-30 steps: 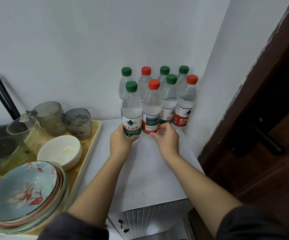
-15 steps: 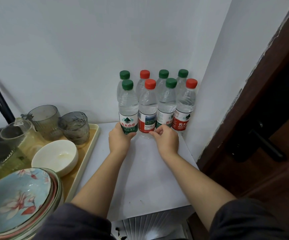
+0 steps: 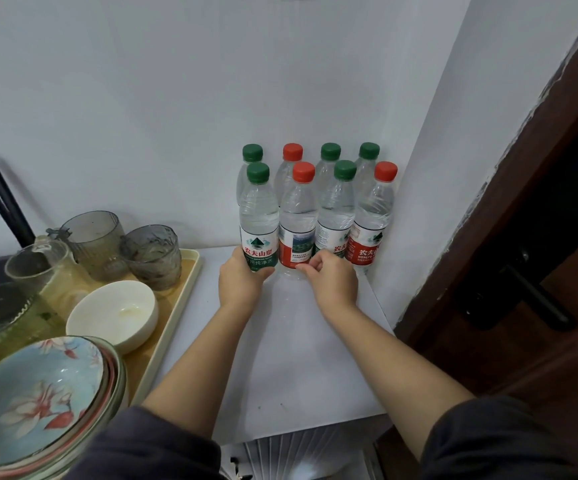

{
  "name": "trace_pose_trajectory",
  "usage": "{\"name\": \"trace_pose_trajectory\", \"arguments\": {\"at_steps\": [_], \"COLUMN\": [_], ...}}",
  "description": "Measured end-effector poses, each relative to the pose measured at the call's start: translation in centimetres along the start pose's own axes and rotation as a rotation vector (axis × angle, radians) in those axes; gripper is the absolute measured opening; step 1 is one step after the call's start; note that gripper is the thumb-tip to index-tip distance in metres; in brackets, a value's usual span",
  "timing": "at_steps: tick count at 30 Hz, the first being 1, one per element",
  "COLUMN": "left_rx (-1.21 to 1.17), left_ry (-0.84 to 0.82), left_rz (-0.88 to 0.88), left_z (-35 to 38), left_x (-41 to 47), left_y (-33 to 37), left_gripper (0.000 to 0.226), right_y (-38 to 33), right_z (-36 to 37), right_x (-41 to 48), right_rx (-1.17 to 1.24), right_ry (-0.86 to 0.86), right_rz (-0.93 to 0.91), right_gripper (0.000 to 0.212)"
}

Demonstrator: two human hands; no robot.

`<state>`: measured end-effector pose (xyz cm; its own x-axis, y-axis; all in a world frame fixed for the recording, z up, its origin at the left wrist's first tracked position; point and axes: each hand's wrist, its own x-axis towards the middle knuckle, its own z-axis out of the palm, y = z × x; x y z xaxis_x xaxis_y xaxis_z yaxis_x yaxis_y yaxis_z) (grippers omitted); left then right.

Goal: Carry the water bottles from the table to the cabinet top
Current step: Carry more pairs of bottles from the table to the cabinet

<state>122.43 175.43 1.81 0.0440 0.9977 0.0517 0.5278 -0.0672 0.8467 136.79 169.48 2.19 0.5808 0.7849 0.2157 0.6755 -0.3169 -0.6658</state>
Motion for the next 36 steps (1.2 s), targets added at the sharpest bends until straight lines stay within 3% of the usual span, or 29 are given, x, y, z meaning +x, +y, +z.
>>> {"name": "trace_pose_trajectory", "arguments": {"at_steps": [4, 16, 20, 23, 26, 31, 36], "left_rx": [-0.048, -0.091, 0.002, 0.256, 0.458, 0.605, 0.653], "left_ry": [-0.075, -0.098, -0.073, -0.018, 0.036, 0.044, 0.147], "left_rz": [0.018, -0.022, -0.035, 0.012, 0.03, -0.025, -0.232], "left_z": [-0.1, -0.2, -0.6, -1.2, -2.0, -2.4, -2.5], "left_x": [0.1, 0.3, -0.4, -3.4, -8.3, -17.2, -26.7], "left_y": [0.1, 0.2, -0.4, -1.0, -1.2, -2.3, -3.7], "left_gripper": [0.061, 0.059, 0.085, 0.1, 0.095, 0.083, 0.082], "right_y": [1.3, 1.4, 1.6, 2.4, 3.2, 3.7, 3.6], "right_z": [-1.2, -0.2, -1.5, -3.0, -4.1, -5.6, -5.3], "right_x": [-0.2, 0.1, -1.5, -3.6, -5.2, -7.9, -11.7], "right_rx": [-0.142, -0.16, -0.281, -0.381, -0.456, -0.424, -0.465], "right_ry": [0.079, 0.12, -0.048, -0.182, -0.395, -0.595, -0.747], "right_rz": [-0.008, -0.068, -0.111, -0.2, -0.24, -0.363, -0.731], "right_gripper": [0.038, 0.034, 0.044, 0.065, 0.078, 0.079, 0.076]}}
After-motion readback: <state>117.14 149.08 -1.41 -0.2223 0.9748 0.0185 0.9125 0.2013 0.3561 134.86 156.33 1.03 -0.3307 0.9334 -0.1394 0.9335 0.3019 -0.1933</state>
